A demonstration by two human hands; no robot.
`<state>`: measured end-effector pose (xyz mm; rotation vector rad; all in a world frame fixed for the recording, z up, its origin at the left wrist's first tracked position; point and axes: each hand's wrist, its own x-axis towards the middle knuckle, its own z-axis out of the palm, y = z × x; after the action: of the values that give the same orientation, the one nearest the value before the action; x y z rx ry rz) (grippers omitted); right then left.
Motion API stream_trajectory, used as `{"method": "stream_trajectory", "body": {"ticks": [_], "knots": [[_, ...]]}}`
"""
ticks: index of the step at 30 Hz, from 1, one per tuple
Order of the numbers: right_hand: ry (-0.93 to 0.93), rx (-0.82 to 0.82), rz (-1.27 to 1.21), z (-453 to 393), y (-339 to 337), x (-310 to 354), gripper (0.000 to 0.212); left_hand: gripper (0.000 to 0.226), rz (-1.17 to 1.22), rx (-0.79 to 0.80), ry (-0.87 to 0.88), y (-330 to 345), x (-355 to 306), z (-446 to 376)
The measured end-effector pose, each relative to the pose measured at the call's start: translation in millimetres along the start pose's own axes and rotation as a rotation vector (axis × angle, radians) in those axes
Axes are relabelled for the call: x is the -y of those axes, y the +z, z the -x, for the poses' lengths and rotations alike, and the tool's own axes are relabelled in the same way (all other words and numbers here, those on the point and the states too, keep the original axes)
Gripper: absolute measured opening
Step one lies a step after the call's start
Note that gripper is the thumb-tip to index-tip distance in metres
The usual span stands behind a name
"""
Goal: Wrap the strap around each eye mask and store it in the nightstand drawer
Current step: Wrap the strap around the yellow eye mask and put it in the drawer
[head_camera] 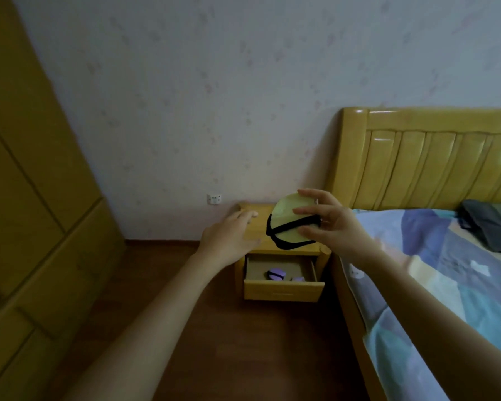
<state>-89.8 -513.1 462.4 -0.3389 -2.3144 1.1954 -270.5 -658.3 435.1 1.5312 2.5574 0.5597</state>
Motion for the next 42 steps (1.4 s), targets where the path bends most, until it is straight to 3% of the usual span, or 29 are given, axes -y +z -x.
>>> {"method": "stream_trajectory", "body": {"ticks": [8,19,34,42], "knots": [[0.148,0.135,0.010,-133,10,-174,0.031,0.057,0.025,0.153,-0.061,97,57,-164],[0.429,0.252,-0.079,-225,56,-402,0.029,0.053,0.180,0.412,-0.101,253,124,-337],[0.693,0.513,-0.122,-174,172,-648,0.031,0.037,0.225,0.716,-0.344,510,220,-370],[0.689,0.531,-0.087,-157,231,-710,0.042,0.024,0.008,0.550,-0.344,576,252,-374]]}}
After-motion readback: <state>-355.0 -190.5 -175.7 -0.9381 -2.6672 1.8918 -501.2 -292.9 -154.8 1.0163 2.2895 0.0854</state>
